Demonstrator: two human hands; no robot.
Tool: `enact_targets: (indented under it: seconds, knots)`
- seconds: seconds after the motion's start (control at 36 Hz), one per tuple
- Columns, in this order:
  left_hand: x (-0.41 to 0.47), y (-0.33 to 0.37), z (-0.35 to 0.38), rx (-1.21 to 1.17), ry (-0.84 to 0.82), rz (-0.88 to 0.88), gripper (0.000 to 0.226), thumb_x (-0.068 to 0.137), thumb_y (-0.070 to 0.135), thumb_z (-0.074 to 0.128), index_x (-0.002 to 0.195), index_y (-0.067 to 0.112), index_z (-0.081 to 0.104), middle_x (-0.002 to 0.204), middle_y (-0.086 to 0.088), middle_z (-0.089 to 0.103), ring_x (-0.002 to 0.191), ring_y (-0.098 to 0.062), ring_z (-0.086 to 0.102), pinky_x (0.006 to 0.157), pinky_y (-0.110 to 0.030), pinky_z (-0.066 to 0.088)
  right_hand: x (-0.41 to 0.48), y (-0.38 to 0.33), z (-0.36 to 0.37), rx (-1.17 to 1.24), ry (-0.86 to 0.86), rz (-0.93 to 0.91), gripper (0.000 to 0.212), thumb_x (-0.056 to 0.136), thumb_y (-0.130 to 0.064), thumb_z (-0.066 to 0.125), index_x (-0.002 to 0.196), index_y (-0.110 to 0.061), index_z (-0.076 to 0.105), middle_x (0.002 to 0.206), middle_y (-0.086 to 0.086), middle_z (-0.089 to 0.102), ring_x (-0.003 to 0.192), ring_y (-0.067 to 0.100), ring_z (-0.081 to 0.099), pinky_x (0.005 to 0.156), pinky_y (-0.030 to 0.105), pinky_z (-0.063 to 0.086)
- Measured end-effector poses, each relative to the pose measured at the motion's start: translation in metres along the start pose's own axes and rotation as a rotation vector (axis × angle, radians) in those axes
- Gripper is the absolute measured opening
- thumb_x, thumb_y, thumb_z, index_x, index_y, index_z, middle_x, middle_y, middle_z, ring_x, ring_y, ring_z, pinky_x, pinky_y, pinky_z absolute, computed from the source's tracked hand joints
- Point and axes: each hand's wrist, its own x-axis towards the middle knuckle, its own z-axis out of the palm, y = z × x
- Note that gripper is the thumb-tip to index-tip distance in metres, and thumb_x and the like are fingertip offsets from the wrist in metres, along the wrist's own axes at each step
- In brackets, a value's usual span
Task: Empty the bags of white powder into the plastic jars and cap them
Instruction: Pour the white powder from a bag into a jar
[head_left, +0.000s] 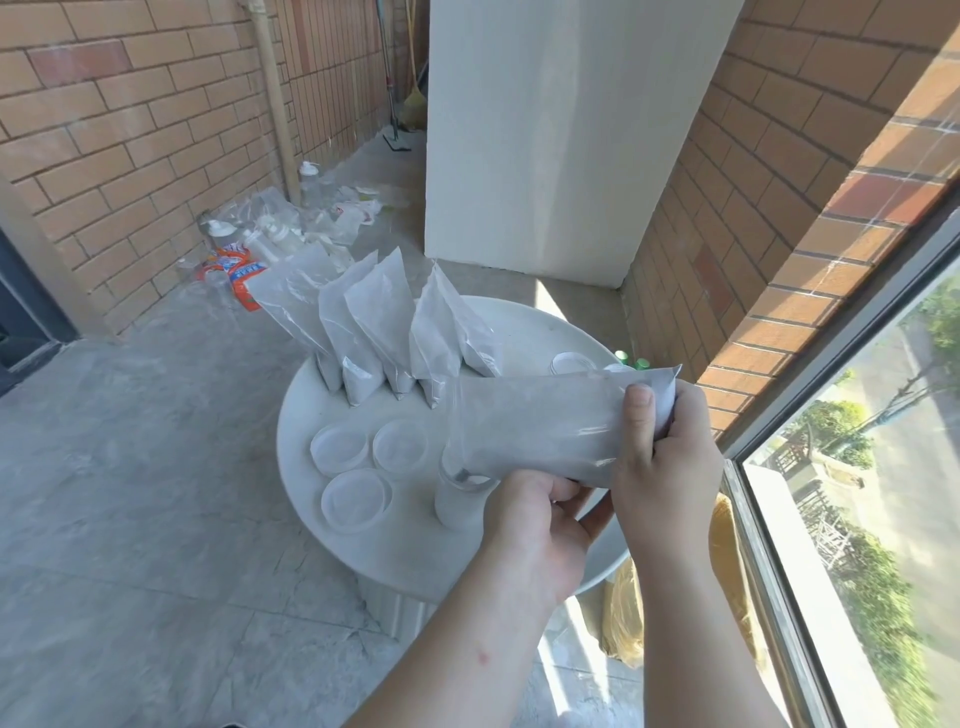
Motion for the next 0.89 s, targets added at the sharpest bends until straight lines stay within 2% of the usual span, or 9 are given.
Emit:
enact_targets:
  seconds: [0.17, 0.33, 0.53, 0.67, 0.72, 0.81, 0.89]
  knots:
    - [0.0006, 0.0007, 0.0001, 0.015, -0.008, -0.001, 0.062, 0.075, -0.019, 0.028, 0.118, -0.002, 0.068, 0.107, -0.018, 0.073, 0.093, -0.027, 0.068, 0.064, -0.037, 0.059, -0.0002, 0.0, -0.0009, 0.008, -0.002, 0.0, 0.026, 0.094, -0.055, 0.043, 0.095, -0.03, 0.05, 0.074, -0.015, 0.056, 0.07, -0.005, 0.053, 0.056, 0.01, 0.034]
    - [-0.001, 0.0003, 0.001, 0.026, -0.027, -0.011, 0.058, 0.075, -0.018, 0.028, 0.106, 0.003, 0.072, 0.102, -0.016, 0.074, 0.094, -0.026, 0.067, 0.064, -0.039, 0.059, -0.0004, 0.0001, -0.0014, 0.004, -0.003, 0.0, 0.027, 0.094, -0.057, 0.042, 0.093, -0.031, 0.05, 0.073, -0.015, 0.056, 0.07, -0.004, 0.053, 0.057, 0.011, 0.035]
    - [-0.0007, 0.0006, 0.0005, 0.019, -0.023, -0.005, 0.059, 0.075, -0.019, 0.029, 0.113, 0.0, 0.07, 0.105, -0.018, 0.073, 0.095, -0.027, 0.067, 0.065, -0.041, 0.06, 0.0001, -0.0001, -0.001, 0.0, -0.005, -0.003, 0.028, 0.094, -0.059, 0.041, 0.095, -0.032, 0.05, 0.076, -0.015, 0.057, 0.073, -0.003, 0.054, 0.057, 0.013, 0.033]
    - [-0.0008, 0.0001, 0.001, 0.021, -0.026, -0.005, 0.058, 0.074, -0.019, 0.028, 0.107, 0.001, 0.071, 0.101, -0.016, 0.073, 0.093, -0.027, 0.067, 0.063, -0.039, 0.059, -0.0007, -0.0009, -0.0019, -0.006, 0.01, -0.022, 0.031, 0.095, -0.06, 0.037, 0.09, -0.031, 0.047, 0.075, -0.015, 0.055, 0.073, -0.002, 0.053, 0.057, 0.012, 0.033]
    - [-0.0005, -0.0002, 0.0011, 0.014, -0.025, -0.008, 0.059, 0.073, -0.019, 0.028, 0.109, 0.0, 0.07, 0.099, -0.016, 0.072, 0.094, -0.028, 0.066, 0.062, -0.039, 0.059, -0.0009, -0.0026, -0.0021, 0.003, 0.02, -0.028, 0.032, 0.096, -0.059, 0.034, 0.091, -0.031, 0.047, 0.079, -0.015, 0.057, 0.072, 0.006, 0.051, 0.058, 0.015, 0.032]
    - [-0.0006, -0.0002, 0.0011, 0.017, -0.023, 0.003, 0.061, 0.072, -0.019, 0.028, 0.115, -0.002, 0.069, 0.1, -0.016, 0.072, 0.092, -0.028, 0.066, 0.063, -0.039, 0.059, -0.0015, -0.0059, -0.002, 0.029, 0.039, -0.021, 0.032, 0.101, -0.053, 0.027, 0.099, -0.035, 0.053, 0.091, -0.02, 0.062, 0.081, 0.005, 0.052, 0.067, 0.022, 0.034]
    - [-0.0008, -0.0001, 0.0008, 0.01, -0.033, 0.005, 0.061, 0.073, -0.02, 0.027, 0.113, -0.002, 0.069, 0.099, -0.015, 0.072, 0.092, -0.027, 0.066, 0.064, -0.04, 0.059, -0.0014, -0.0081, -0.0023, 0.068, 0.068, -0.012, 0.036, 0.105, -0.047, 0.024, 0.103, -0.033, 0.057, 0.093, -0.023, 0.062, 0.085, -0.003, 0.055, 0.07, 0.012, 0.038]
